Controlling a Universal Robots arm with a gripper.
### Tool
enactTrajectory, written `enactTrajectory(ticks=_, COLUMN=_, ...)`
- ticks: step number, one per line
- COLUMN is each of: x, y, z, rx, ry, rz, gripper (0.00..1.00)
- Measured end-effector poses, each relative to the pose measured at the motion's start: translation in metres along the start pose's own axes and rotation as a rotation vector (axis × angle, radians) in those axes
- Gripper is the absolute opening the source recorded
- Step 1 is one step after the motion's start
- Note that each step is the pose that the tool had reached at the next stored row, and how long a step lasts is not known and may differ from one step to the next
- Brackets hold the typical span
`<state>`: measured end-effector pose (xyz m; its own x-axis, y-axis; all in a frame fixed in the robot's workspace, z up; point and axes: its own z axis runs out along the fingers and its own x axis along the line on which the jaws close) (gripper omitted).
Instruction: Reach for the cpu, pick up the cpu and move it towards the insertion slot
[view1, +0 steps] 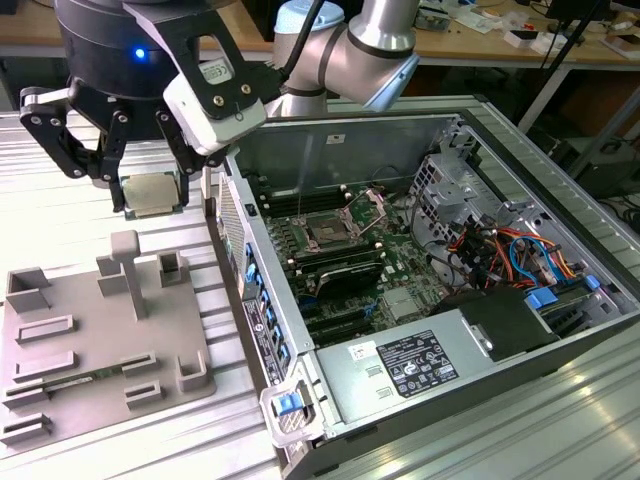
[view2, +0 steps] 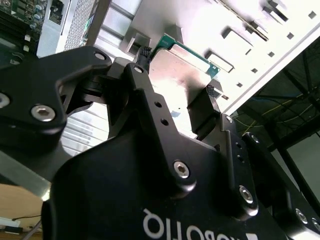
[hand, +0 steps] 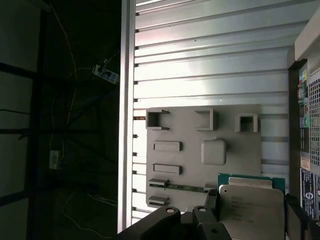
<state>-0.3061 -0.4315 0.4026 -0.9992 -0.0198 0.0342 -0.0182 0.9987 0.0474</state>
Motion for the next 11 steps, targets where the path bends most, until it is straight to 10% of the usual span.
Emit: enactTrajectory(ticks=11, x=-0.0108, y=-0.0002, z=-0.0004, rx=0.0, ry=0.0, rz=0.0, gripper=0.55)
